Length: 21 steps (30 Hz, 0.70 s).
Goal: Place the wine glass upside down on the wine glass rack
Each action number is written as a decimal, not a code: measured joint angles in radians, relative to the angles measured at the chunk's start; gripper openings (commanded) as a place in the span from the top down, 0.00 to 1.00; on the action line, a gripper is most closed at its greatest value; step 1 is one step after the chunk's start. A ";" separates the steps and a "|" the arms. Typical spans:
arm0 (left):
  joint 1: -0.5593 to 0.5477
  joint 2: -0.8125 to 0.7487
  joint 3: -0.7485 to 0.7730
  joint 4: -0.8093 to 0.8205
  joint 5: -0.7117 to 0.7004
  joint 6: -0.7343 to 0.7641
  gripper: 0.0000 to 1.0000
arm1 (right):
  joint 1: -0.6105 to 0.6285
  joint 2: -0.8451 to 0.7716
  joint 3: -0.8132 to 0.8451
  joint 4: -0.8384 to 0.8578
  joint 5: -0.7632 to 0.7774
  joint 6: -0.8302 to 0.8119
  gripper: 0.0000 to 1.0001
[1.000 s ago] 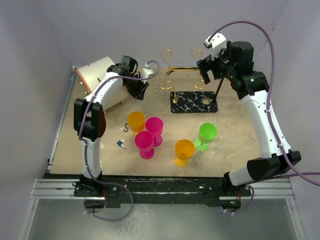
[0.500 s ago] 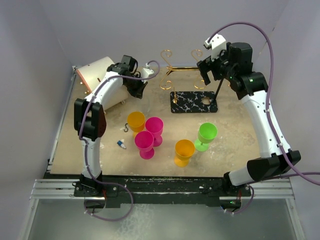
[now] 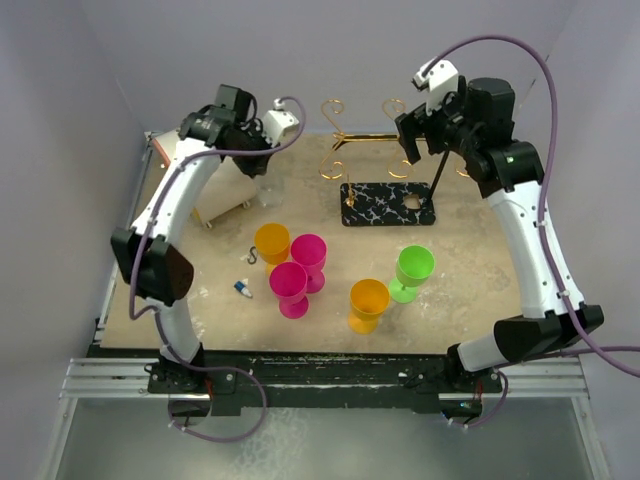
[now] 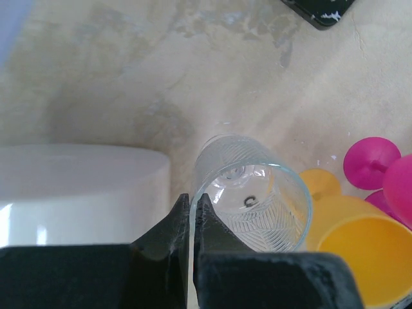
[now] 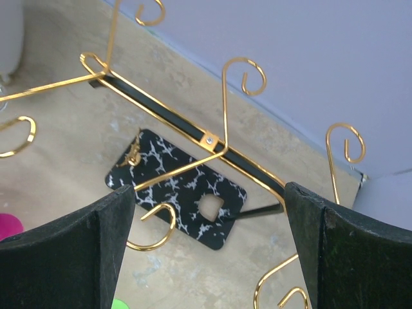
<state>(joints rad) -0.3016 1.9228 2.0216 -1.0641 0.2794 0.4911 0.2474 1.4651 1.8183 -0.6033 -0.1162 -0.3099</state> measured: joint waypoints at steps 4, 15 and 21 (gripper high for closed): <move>0.000 -0.167 0.004 0.002 -0.069 -0.003 1.00 | -0.001 0.001 0.055 -0.003 -0.089 0.018 0.01; 0.000 -0.364 0.186 0.084 -0.095 -0.101 1.00 | 0.002 0.066 0.166 0.046 -0.420 0.198 0.10; 0.000 -0.359 0.228 0.188 0.017 -0.205 1.00 | 0.008 0.135 0.154 0.158 -0.532 0.357 0.22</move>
<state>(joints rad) -0.3012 1.5635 2.2498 -0.8761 0.2966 0.2863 0.2558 1.6001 1.9720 -0.4450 -0.6483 0.0475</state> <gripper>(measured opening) 0.020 0.853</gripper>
